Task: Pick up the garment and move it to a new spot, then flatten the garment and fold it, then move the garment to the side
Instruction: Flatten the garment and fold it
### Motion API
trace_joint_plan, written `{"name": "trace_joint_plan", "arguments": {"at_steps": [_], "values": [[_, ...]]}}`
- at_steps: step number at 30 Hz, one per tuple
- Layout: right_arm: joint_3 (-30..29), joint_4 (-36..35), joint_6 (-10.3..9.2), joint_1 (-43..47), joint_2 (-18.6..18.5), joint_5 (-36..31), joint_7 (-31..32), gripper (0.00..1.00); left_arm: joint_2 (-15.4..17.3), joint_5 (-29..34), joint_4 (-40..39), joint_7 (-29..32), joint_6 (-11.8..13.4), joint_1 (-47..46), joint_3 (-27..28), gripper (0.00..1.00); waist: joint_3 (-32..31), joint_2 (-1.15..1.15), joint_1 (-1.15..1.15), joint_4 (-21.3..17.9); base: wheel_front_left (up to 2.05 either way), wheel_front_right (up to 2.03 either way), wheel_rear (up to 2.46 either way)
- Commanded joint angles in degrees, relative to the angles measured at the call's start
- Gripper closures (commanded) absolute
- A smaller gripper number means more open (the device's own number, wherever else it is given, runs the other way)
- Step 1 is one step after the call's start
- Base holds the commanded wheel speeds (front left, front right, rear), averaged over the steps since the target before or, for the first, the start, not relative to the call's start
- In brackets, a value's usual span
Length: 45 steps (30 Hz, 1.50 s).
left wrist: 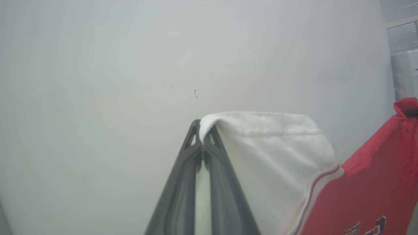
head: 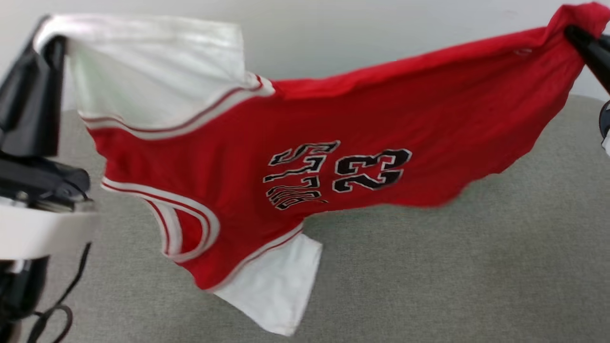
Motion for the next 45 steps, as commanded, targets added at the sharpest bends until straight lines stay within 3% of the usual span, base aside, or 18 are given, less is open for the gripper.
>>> {"name": "trace_joint_plan", "arguments": {"at_steps": [1,7,13,24,33,40,45], "values": [[-0.17,-0.37,-0.02,-1.08,0.26,-0.34,-0.46,1.0,0.08,-0.07,-0.1,0.32,0.14,-1.08,0.39,1.0,0.11,0.0,0.0,-0.57,0.0,0.0,0.0],[-1.17,-3.75,-0.02,-2.66,1.76,-1.03,-2.57,1.0,1.37,0.34,0.25,1.75,0.85,-10.08,2.99,1.0,1.52,0.0,0.0,-2.19,0.0,0.0,0.0],[-2.66,-6.18,-0.02,-5.74,3.05,-1.56,-3.67,1.0,2.29,0.47,3.33,2.26,-0.58,-20.6,3.31,1.0,4.68,0.0,0.0,-3.06,0.0,0.0,0.0],[-4.16,-5.18,-0.03,-17.41,3.97,-3.78,-6.8,1.0,5.61,3.34,15.02,1.82,-8.38,-41.47,-0.33,1.0,15.94,0.0,0.0,-3.46,0.0,0.0,0.0],[-3.06,4.91,-0.02,-34.19,4.64,-7.48,-10.29,1.0,0.57,6.23,30.37,0.1,-14.88,-67.61,-6.36,1.0,27.95,0.0,0.0,-2.56,0.0,0.0,0.0],[-0.74,19.58,-0.03,-47.99,5.38,-12.36,-19.9,1.0,-5.05,12.96,47.33,-7.21,-17.14,-85.35,-11.41,1.0,34.23,0.0,0.0,-2.13,0.0,0.0,0.0],[1.72,28.71,-0.03,-54.2,5.41,-15.21,-25.08,1.0,-8.25,15.1,58.46,-11.43,-17.57,-91.29,-13.41,1.0,36.97,0.0,0.0,-1.64,0.0,0.0,0.0]]}}
